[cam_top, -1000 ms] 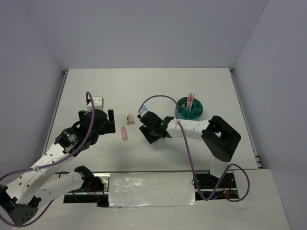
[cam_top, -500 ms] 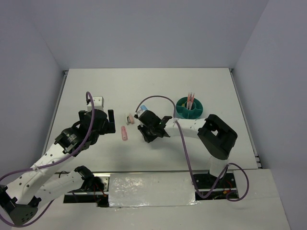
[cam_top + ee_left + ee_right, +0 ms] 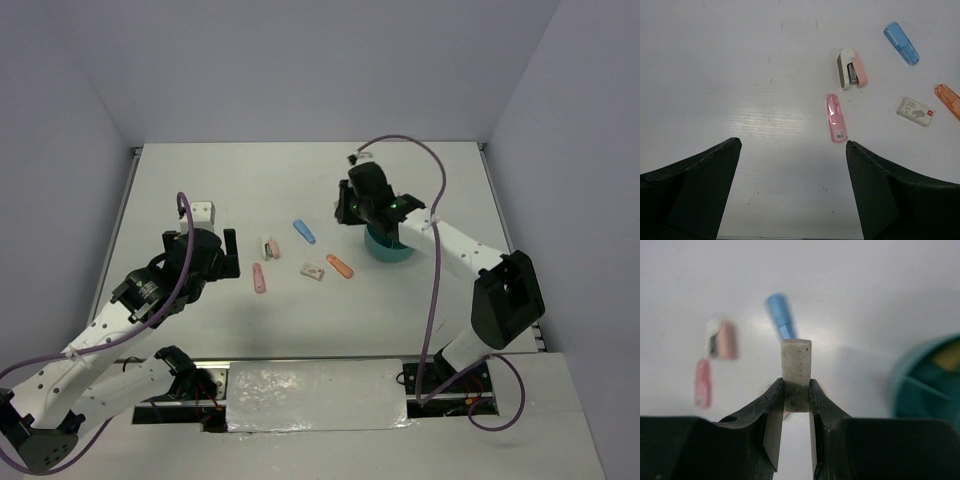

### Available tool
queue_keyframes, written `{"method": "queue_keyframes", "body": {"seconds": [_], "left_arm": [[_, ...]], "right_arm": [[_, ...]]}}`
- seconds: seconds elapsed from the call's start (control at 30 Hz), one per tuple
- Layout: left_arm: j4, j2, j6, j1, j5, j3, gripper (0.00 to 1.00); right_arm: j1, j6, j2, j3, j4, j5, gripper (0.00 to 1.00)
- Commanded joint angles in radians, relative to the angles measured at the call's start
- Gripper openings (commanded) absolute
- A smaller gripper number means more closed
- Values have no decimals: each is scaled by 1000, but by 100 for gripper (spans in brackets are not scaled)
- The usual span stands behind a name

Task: Sort the stationery into containers
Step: Pick up the stationery from the center of the board, then place the stationery in the storage box.

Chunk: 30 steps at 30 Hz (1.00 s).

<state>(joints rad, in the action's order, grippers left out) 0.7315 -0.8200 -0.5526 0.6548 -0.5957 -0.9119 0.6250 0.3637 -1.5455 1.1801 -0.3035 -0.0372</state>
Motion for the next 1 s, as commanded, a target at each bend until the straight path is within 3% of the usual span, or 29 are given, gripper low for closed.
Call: {"method": "queue_keyframes", "body": {"seconds": [0.0,0.33,0.73,0.97], "left_arm": [[-32,15,11,-4,2,-31,99],[-38,16,19,-6,16,-27,99],[-43,19,23,-4,25,-27,99],[-44,16,28,-4,27,-27,99]], "right_arm": [[-77,132,-27,99,-138,-263,17],[-154,218,-123,208,-224,-460,21],[-176,250,-173,222,-258,-521,23],[-176,253,-162,207,-249,-510,32]]}}
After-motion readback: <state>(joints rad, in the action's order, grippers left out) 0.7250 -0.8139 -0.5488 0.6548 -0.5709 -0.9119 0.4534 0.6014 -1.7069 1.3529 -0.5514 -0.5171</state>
